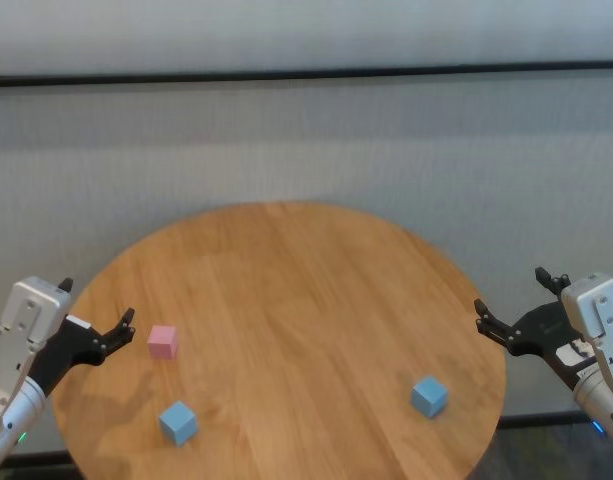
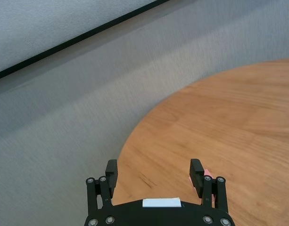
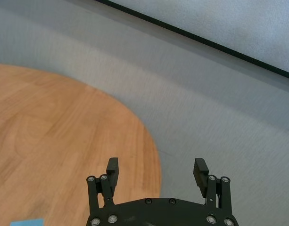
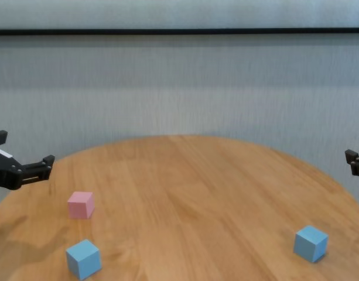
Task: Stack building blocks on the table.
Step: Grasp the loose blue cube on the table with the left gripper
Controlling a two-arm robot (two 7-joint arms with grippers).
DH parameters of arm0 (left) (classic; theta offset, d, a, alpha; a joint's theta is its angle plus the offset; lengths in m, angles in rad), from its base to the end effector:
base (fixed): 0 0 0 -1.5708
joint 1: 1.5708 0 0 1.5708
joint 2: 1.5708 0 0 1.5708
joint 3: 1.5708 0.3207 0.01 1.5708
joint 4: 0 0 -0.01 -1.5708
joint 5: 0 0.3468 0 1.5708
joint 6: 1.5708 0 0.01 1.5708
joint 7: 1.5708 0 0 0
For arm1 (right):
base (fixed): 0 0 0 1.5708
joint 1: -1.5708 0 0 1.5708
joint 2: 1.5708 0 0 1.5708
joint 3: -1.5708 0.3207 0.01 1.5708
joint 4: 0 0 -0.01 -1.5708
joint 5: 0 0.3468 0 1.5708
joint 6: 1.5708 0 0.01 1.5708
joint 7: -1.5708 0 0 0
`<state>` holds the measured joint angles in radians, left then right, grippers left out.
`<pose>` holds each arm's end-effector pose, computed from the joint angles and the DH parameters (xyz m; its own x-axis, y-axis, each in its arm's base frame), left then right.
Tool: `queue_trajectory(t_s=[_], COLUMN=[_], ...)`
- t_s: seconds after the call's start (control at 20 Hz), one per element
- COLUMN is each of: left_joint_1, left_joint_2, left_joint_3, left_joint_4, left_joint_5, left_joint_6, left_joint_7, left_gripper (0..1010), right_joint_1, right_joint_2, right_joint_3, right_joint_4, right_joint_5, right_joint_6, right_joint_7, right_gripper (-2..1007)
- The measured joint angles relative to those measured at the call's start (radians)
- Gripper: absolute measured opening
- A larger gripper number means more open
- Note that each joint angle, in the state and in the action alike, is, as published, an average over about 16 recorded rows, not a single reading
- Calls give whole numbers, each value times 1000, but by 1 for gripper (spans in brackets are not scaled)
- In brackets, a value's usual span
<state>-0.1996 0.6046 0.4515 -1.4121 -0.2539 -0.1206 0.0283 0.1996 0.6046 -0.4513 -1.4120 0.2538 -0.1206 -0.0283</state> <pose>0.3990 0.0900 -0.3343 0.2924 0.8803 0.3737 -0.9552 0.2875 0.0701 0.3990 -0.0901 -0.3343 0.2922 -0.8803 0.3738 0.9553 0.2873 -0.0700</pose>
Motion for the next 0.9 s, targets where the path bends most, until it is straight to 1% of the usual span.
queue_trajectory(t_s=[0.9], left_joint_1=[0], left_joint_2=[0], left_joint_3=[0], left_joint_4=[0], left_joint_5=[0], left_joint_6=[0], left_joint_7=[0], left_gripper=[1002], right_joint_1=[0], right_joint_2=[0], right_joint_3=[0], right_joint_4=[0], right_joint_5=[0], right_joint_6=[0], right_joint_7=[0], right_gripper=[1001])
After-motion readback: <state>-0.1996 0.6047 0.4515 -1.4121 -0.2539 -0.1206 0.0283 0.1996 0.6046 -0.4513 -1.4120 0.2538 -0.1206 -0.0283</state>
